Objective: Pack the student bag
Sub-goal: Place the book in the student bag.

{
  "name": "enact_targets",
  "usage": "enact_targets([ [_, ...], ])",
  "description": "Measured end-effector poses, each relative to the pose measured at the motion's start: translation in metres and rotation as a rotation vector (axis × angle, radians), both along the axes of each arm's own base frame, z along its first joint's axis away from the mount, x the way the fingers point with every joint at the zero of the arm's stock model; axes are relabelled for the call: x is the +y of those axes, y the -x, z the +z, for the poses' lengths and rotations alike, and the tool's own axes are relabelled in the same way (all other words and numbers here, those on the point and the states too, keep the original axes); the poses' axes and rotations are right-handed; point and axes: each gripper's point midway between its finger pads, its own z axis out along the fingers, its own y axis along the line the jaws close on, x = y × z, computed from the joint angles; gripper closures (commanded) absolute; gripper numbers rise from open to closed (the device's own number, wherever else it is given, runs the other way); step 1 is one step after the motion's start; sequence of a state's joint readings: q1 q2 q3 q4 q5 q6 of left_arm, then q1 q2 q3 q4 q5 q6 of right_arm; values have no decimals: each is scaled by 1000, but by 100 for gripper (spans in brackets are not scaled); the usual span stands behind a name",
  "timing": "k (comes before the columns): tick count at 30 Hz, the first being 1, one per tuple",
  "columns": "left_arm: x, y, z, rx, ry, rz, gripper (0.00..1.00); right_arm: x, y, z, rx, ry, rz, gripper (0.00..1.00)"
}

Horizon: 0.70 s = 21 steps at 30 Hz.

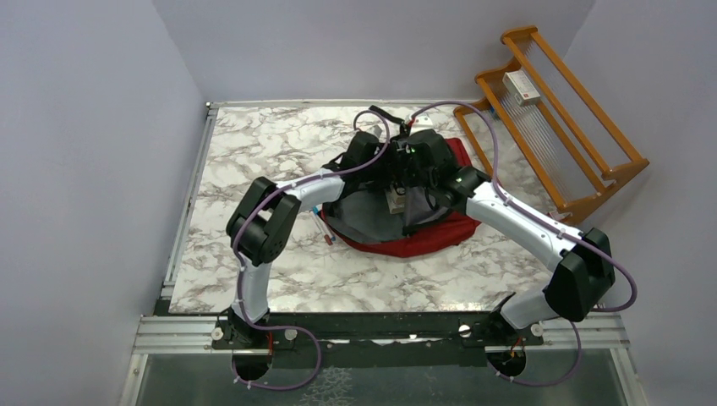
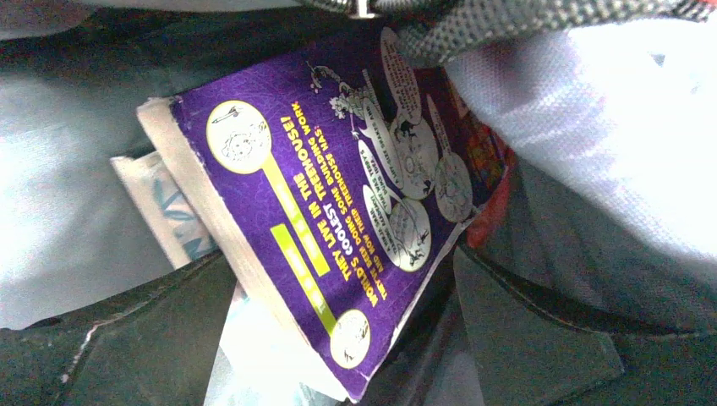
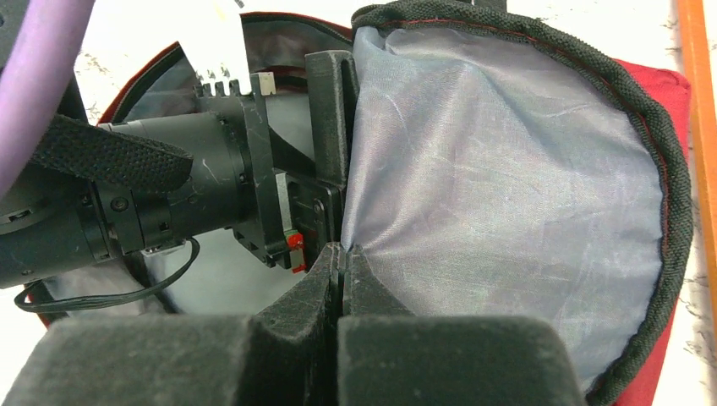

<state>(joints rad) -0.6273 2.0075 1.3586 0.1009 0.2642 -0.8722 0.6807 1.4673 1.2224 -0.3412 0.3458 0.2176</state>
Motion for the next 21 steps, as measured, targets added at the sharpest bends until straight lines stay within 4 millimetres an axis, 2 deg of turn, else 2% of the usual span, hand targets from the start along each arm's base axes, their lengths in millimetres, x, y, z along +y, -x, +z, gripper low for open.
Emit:
enact_targets([
  [5,21,6,0,-2,-48,26,1,8,4,2,0,-21,21,99],
  [10,63,22,12,-23,-72,52,3,1,3,-4,13,-6,8,99],
  [13,89,36,31,-82,-44,46,5,1,3,-4,14,-5,13,99],
  [17,111,51,56,-161,-12,9,9,3,4,-5,18,-7,26,99],
  [21,135,52,86,-256,-25,16,11,9,5,-11,38,-9,54,99],
])
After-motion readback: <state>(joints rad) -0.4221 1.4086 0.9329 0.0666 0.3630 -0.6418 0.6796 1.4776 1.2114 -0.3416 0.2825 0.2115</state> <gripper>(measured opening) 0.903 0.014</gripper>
